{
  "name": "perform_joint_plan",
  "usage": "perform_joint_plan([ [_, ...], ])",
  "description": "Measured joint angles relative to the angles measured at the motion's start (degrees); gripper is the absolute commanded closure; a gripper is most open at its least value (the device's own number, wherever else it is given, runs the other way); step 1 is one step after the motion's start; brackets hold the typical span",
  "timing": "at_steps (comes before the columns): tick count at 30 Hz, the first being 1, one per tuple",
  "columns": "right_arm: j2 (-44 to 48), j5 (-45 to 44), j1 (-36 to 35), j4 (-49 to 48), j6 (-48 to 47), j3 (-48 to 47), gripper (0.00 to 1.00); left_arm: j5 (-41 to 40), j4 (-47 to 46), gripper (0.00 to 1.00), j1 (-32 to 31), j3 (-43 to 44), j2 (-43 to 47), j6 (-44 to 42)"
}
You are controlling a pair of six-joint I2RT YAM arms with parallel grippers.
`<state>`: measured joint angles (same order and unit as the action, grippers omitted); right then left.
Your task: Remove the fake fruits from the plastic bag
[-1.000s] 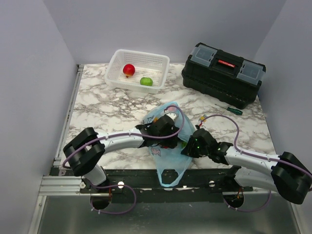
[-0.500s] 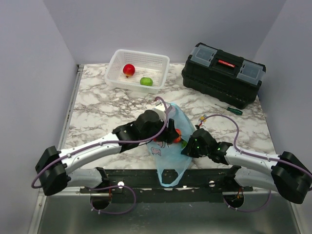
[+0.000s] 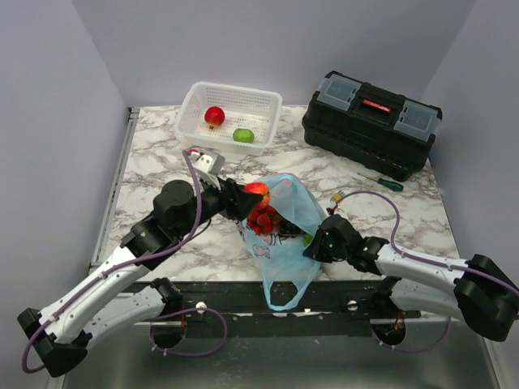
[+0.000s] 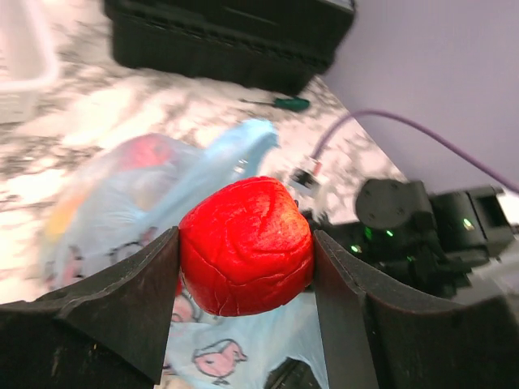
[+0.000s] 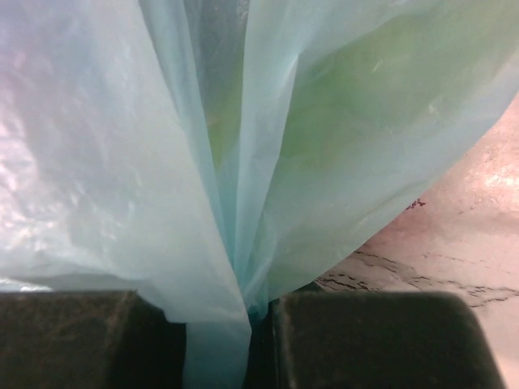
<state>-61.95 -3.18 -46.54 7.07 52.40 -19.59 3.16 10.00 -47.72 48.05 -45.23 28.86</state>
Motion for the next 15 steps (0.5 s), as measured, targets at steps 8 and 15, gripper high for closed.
perform_joint_plan([
  [8,0.46,-0.52,0.00,0.48,-0.02,0.00,0.83,-3.32,5.51,0.93,12.74,4.37,0.07,-0.76],
  [15,0.57,-1.01,0.00,0.72,-0.09,0.00,0.84,2.71,4.59,0.99,28.70,5.07,-7.67,6.16],
])
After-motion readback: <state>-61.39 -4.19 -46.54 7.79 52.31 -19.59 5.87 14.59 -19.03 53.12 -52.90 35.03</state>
